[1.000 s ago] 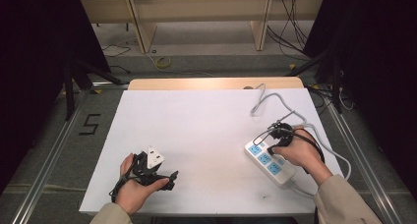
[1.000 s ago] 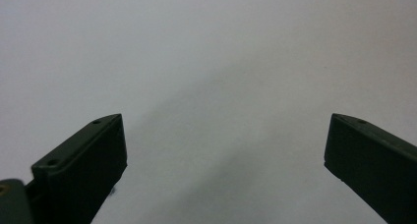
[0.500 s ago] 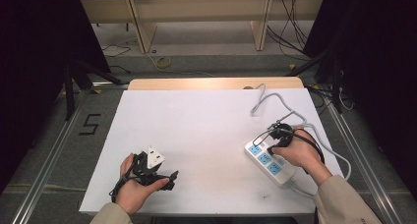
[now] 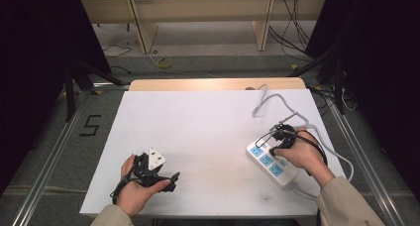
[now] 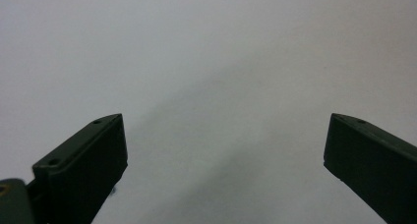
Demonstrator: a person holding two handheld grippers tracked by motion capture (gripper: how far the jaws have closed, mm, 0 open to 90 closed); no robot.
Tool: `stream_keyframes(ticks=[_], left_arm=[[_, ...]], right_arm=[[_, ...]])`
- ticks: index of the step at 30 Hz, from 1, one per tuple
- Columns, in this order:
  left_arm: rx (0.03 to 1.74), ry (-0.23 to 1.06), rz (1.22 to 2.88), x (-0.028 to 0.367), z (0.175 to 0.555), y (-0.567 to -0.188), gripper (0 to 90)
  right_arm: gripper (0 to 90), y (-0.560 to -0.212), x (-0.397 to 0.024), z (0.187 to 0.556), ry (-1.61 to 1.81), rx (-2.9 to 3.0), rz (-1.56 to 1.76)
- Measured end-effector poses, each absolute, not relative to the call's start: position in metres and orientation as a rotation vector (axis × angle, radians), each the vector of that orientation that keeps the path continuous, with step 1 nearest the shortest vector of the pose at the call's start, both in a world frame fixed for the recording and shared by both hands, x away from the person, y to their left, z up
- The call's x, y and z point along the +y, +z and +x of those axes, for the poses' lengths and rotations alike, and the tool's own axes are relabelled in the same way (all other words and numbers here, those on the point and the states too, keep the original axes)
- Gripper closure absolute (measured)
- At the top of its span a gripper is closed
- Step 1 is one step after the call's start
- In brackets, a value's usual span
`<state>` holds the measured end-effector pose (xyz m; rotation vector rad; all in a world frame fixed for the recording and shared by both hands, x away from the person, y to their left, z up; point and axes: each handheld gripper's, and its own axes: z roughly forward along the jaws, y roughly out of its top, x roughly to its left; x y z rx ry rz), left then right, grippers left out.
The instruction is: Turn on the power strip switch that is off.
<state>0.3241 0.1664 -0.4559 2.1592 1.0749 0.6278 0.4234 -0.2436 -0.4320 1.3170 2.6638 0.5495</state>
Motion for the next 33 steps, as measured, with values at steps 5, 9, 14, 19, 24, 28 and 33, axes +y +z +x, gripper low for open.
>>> stream_keyframes(ticks=[5,9,14,19,24,28,33], left_arm=[[1.077,0.628,2.155,0.1663,0.324,-0.4561,2.2],[1.073,0.629,2.159,0.1662,0.324,-0.4558,2.2],[1.074,0.63,2.16,0.1665,0.3241,-0.4558,2.2],[1.074,0.628,2.159,0.1661,0.3241,-0.4559,2.2],[1.075,0.628,2.159,0.1663,0.3241,-0.4559,2.2],[1.075,0.628,2.159,0.1662,0.3242,-0.456,2.2],[1.076,0.629,2.158,0.1663,0.3242,-0.4558,2.2]], right_arm=[[90.0,-0.4319,-0.2433,0.423,0.547,2.664,1.311],[90.0,-0.4319,-0.2434,0.4229,0.549,2.663,1.312],[90.0,-0.4317,-0.2434,0.4227,0.551,2.664,1.309],[90.0,-0.4319,-0.2439,0.4223,0.556,2.66,1.306],[90.0,-0.4309,-0.2448,0.4216,0.563,2.655,1.303],[90.0,-0.4311,-0.2456,0.4205,0.564,2.651,1.29],[87.6,-0.4304,-0.2465,0.4194,0.584,2.635,1.294]])
